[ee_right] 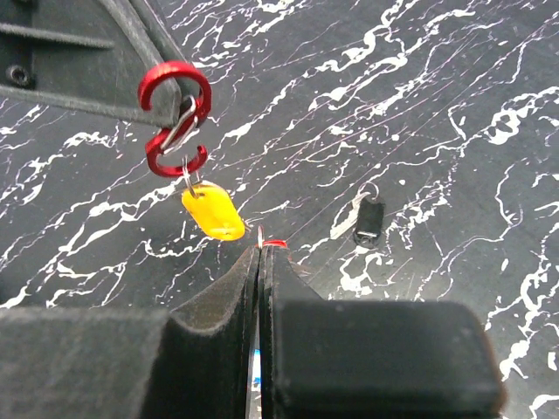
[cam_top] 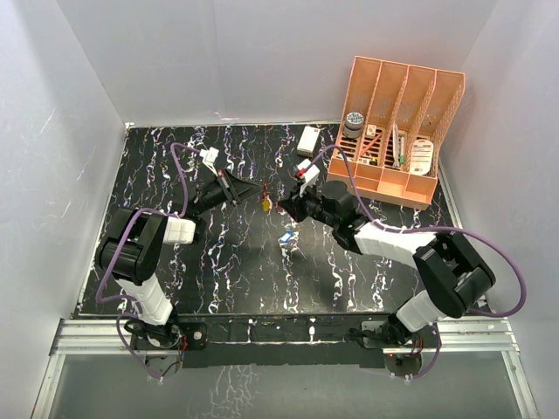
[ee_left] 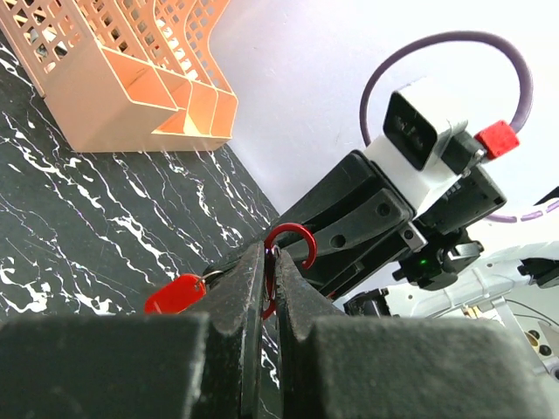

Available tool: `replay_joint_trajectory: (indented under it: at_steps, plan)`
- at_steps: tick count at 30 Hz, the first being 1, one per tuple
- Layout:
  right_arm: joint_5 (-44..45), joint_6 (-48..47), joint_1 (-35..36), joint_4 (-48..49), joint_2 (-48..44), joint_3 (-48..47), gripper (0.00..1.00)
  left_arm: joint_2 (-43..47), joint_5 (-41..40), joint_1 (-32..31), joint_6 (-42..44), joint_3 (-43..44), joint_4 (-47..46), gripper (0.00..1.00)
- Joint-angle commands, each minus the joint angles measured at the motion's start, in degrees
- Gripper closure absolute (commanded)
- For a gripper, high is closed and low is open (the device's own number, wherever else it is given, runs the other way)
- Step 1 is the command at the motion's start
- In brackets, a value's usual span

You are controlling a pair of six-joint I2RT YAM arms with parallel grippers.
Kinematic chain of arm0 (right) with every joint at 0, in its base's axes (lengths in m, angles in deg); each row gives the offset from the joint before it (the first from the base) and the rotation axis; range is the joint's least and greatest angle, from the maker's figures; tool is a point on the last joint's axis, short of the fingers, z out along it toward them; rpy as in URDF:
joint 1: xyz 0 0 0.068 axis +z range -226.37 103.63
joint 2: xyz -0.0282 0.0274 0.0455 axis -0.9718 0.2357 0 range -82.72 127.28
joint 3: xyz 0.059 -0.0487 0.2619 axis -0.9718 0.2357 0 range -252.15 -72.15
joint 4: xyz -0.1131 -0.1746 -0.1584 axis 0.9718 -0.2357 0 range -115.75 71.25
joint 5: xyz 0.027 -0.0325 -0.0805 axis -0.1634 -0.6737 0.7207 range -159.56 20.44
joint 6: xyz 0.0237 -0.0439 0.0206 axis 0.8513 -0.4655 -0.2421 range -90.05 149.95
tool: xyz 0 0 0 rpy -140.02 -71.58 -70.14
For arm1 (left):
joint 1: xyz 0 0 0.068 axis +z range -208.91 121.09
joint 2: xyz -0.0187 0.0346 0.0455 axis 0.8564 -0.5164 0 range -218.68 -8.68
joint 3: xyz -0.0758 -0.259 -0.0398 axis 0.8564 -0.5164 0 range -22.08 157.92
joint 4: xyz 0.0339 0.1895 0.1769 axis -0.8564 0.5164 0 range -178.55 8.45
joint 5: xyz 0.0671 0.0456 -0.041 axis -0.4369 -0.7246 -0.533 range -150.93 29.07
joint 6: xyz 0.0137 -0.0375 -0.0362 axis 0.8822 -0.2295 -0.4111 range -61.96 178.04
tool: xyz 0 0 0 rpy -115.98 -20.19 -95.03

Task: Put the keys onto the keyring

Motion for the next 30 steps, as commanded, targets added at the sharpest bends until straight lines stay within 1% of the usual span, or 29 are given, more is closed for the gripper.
replay_joint_trajectory:
  at_steps: [1, 7, 19, 22, 30]
  plan:
    - [2.4, -4.8, 0.3, 12.1, -4.0, 3.3, 1.0, 0.4, -0.5, -0.2, -1.7, 1.6, -17.9, 1.0]
    - [2.4, -10.2, 0.6, 20.0, -4.6, 7.6, 1.0, 0.1, -0.5, -0.2, -2.4, 1.6, -17.9, 1.0]
    - [1.5, -17.8, 0.9, 18.9, -0.4, 2.7, 1.0, 0.0, -0.9, -0.8, -4.9, 2.5, -17.9, 1.0]
    - [-0.4, -21.1, 1.1, 19.8, 0.4, 2.4, 1.0, -0.2, -0.8, -0.9, -5.6, 3.1, -17.8, 1.0]
    - [-1.8, -23.5, 1.4, 20.1, 1.8, 0.5, 1.0, -0.3, -0.7, -1.2, -5.9, 3.2, -17.8, 1.0]
